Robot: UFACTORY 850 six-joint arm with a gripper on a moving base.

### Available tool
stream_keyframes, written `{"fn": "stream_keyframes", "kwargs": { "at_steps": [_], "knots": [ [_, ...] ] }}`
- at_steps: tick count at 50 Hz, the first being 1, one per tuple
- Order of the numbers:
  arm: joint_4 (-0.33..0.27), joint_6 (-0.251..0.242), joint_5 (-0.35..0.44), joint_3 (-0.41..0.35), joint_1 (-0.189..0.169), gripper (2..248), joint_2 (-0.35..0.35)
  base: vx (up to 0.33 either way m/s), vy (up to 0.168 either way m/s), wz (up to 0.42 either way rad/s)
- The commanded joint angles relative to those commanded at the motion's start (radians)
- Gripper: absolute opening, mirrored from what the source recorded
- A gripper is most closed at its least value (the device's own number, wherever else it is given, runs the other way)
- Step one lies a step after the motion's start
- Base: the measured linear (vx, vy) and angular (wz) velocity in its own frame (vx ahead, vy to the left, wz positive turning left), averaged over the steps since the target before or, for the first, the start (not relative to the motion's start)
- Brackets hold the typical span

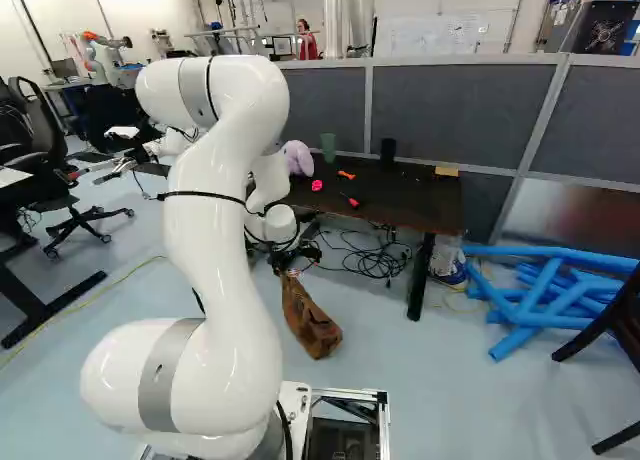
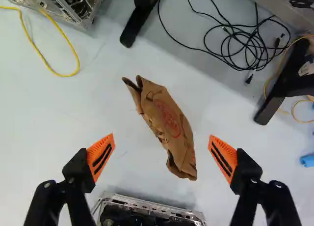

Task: Pick up the bag on the ground and place it on the table

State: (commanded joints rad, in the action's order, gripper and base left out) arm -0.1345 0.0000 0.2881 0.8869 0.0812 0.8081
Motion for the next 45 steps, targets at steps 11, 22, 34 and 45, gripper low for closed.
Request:
{"fn": "stream_keyframes", "kwargs": {
  "at_steps": [11, 22, 34, 45],
  "knots": [
    [0.000, 0.000, 0.000, 0.038, 0.000, 247, 0.048, 0.000, 0.000, 0.000],
    [0.000, 0.000, 0.000, 0.078, 0.002, 247, 0.096, 0.000, 0.000, 0.000],
    [0.000, 0.000, 0.000, 0.123, 0.006, 247, 0.148, 0.000, 0.000, 0.000],
    [0.000, 0.000, -0.004, 0.159, 0.009, 247, 0.193, 0.000, 0.000, 0.000]
  ]
}}
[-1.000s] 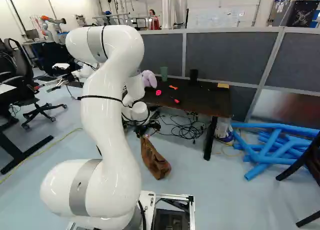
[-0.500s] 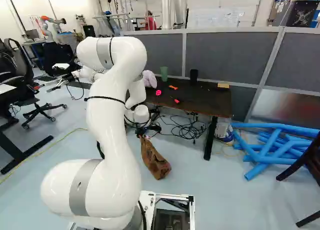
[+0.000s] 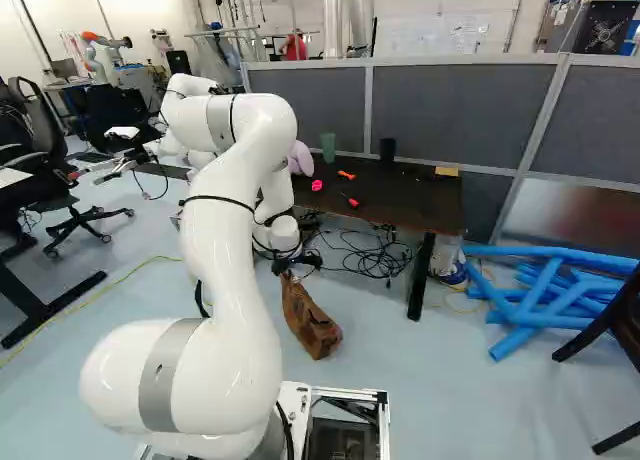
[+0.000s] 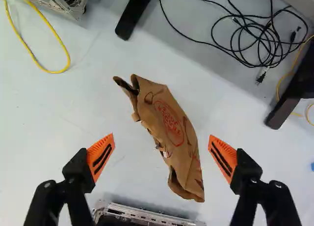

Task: Pick up the bag on the ground and place it on the table

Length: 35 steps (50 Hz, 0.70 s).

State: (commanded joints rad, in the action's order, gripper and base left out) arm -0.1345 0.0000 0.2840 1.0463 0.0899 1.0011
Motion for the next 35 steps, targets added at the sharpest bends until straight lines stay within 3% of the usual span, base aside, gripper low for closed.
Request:
{"fn": "stream_keyframes", "kwargs": {
  "at_steps": [14, 35],
  "knots": [
    [0.000, -0.017, -0.002, 0.038, 0.000, 247, 0.053, 0.000, 0.000, 0.000],
    [0.000, -0.222, -0.004, 0.097, 0.000, 247, 0.131, 0.000, 0.000, 0.000]
  ]
}}
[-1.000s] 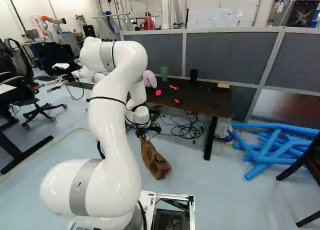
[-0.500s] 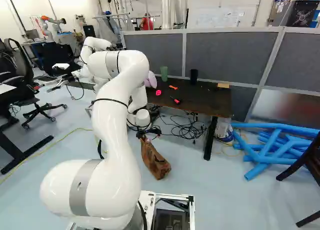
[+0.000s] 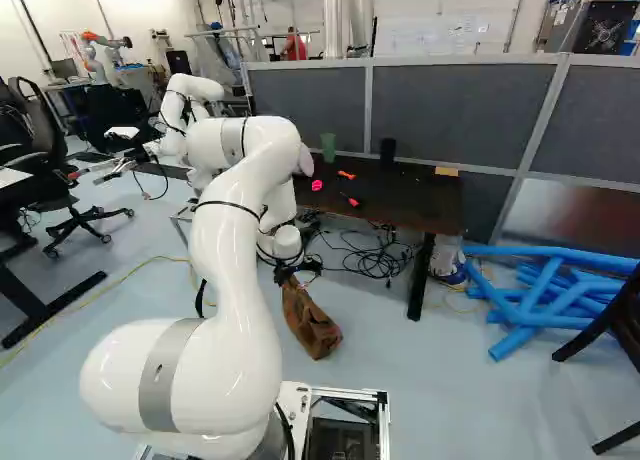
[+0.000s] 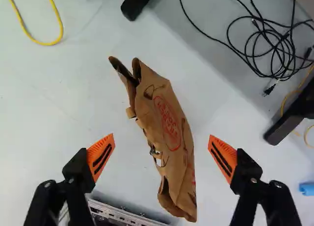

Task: Pick up the bag on the ground and place it on the table

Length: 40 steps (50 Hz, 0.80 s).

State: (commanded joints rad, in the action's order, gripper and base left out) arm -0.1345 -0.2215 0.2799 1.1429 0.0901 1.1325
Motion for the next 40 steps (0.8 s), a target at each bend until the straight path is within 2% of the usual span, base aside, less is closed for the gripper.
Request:
{"fn": "stream_keyframes", "kwargs": {
  "at_steps": [31, 40],
  "knots": [
    [0.000, -0.328, -0.031, 0.092, 0.000, 247, 0.117, 0.000, 0.000, 0.000],
    [0.000, -0.410, -0.033, 0.120, 0.000, 247, 0.150, 0.000, 0.000, 0.000]
  ]
}}
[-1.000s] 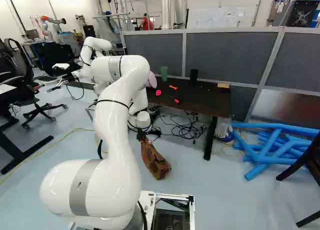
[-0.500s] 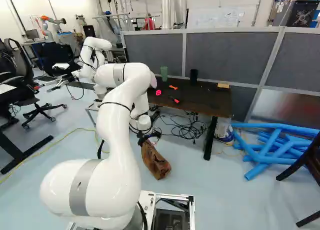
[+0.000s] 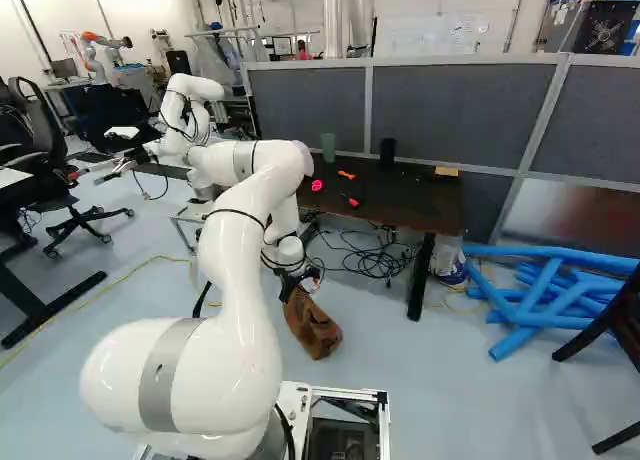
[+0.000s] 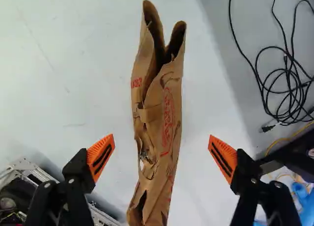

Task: Pick up the bag on the ground and place it on the table

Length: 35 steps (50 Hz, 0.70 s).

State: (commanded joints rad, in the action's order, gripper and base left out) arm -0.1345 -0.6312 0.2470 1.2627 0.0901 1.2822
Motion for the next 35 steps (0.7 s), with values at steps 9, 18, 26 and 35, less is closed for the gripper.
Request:
{"fn": "stream_keyframes", "kwargs": {
  "at_steps": [9, 18, 26, 35],
  "knots": [
    [0.000, -0.018, 0.000, 0.029, 0.000, 247, 0.034, 0.000, 0.000, 0.000],
    [0.000, -0.020, 0.000, 0.058, 0.000, 247, 0.068, 0.000, 0.000, 0.000],
    [0.000, -0.020, 0.000, 0.084, 0.001, 247, 0.098, 0.000, 0.000, 0.000],
    [0.000, -0.020, 0.000, 0.115, 0.007, 247, 0.132, 0.000, 0.000, 0.000]
  ]
}}
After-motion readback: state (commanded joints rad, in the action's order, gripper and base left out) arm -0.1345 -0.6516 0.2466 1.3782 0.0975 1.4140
